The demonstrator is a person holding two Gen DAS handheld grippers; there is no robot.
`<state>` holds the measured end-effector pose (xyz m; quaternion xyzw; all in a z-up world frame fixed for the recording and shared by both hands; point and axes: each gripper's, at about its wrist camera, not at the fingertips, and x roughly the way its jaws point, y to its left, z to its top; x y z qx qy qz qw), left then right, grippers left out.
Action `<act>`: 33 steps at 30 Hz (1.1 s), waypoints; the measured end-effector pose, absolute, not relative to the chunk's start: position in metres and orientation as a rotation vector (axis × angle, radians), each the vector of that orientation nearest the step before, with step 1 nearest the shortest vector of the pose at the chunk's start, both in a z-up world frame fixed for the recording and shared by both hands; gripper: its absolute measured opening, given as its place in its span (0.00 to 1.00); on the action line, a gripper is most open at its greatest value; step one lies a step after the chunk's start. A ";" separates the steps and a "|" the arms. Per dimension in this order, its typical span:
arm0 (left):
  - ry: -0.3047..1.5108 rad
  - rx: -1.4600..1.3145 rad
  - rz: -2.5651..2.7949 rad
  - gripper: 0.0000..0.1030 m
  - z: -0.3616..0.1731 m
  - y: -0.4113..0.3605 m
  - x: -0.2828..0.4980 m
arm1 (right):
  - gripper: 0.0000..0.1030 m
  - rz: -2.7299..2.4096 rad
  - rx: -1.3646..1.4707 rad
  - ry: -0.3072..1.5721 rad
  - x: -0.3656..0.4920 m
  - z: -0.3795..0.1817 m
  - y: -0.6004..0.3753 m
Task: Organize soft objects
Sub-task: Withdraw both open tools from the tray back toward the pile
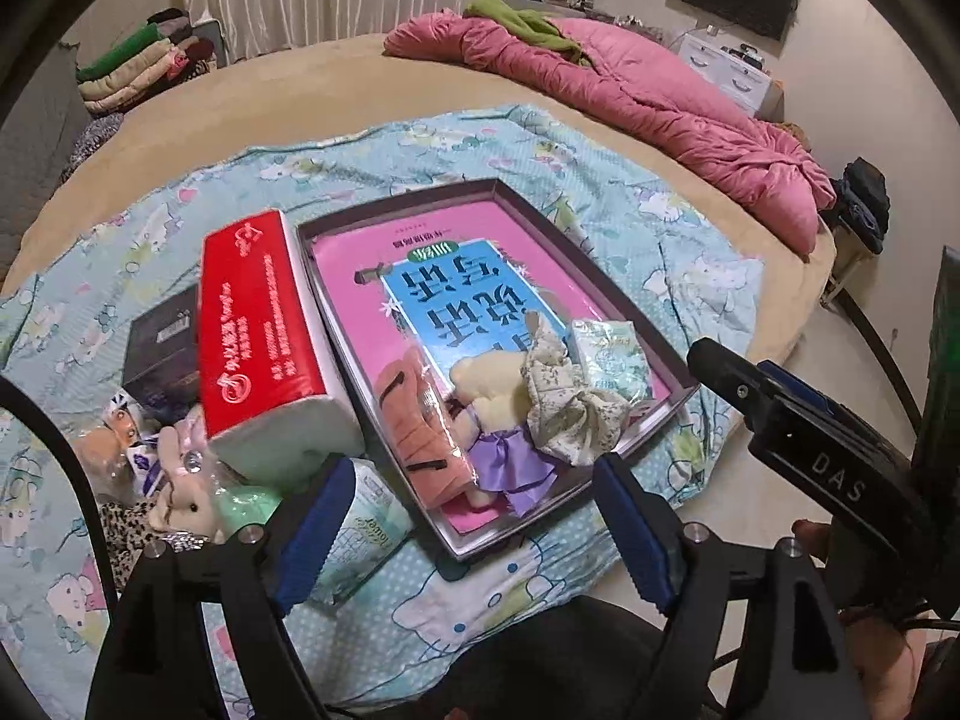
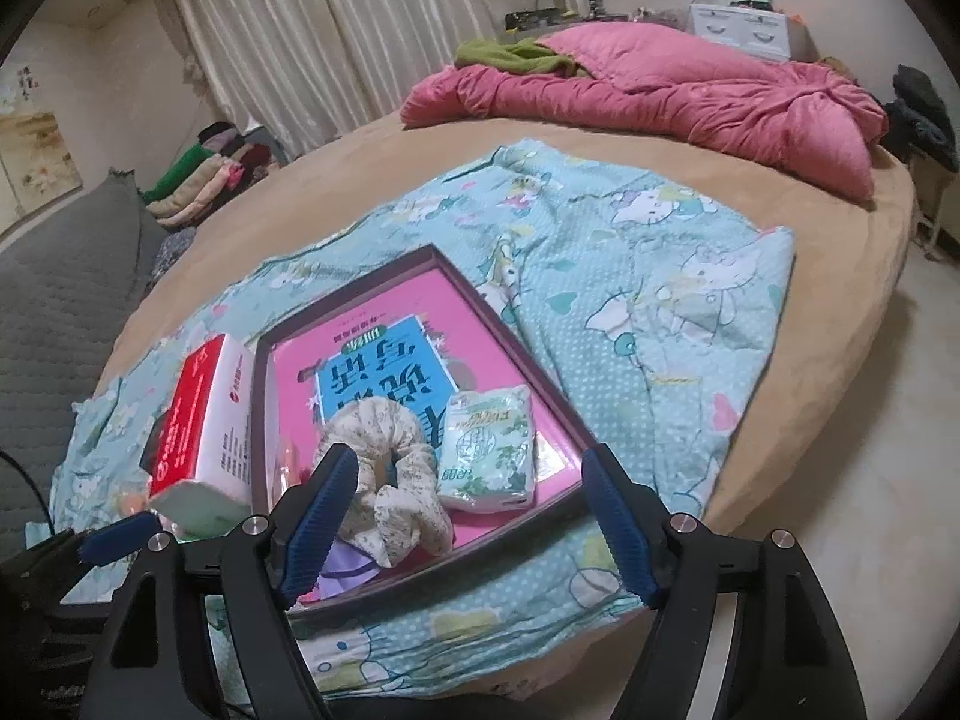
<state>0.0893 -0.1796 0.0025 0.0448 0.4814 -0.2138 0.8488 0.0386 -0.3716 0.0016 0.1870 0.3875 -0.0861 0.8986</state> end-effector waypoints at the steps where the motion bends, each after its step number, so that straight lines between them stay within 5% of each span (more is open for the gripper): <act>1: 1.004 0.098 -0.447 0.79 0.006 -0.178 0.087 | 0.77 -0.182 0.383 0.795 0.037 0.005 -0.371; 33: 0.909 0.028 -0.368 0.81 0.065 -0.113 0.058 | 0.81 -0.142 0.238 0.666 0.002 0.086 -0.305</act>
